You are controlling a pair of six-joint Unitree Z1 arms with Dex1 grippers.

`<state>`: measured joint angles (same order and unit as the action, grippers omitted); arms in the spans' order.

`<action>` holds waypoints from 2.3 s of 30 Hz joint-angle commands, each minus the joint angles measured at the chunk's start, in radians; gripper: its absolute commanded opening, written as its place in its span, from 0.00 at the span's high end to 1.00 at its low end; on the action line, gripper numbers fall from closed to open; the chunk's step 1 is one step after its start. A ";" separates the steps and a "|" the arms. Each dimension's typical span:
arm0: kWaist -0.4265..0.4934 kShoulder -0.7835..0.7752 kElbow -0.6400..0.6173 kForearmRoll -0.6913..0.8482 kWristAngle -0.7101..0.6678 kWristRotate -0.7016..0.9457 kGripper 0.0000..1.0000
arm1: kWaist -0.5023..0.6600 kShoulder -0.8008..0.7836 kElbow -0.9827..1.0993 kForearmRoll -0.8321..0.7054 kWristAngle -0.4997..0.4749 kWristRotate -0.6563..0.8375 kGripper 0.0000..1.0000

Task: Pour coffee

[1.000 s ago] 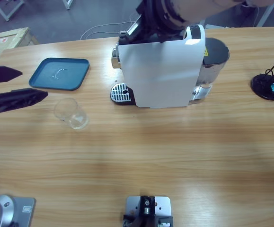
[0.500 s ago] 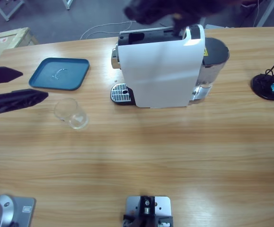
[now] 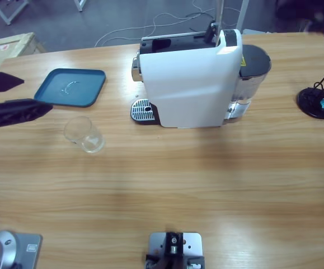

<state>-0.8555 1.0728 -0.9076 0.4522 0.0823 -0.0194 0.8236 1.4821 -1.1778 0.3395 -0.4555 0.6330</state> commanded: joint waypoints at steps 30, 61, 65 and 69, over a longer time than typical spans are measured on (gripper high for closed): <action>-0.009 0.014 0.016 0.023 0.011 -0.002 0.00 | 0.167 0.445 -0.204 -0.280 0.181 0.052 1.00; -0.009 0.032 0.027 0.023 0.005 -0.016 0.00 | 0.152 0.655 -0.177 -0.142 0.244 0.065 1.00; -0.009 0.038 0.027 0.023 0.007 -0.016 0.00 | 0.144 0.658 -0.172 -0.132 0.247 0.065 1.00; -0.009 0.038 0.029 0.023 0.005 -0.025 0.00 | 0.128 0.658 -0.169 -0.120 0.247 0.071 1.00</action>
<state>-0.8555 1.0779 -0.9127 0.4626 0.0832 -0.0264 0.9567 1.9328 -1.4541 0.1308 -0.2408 0.6888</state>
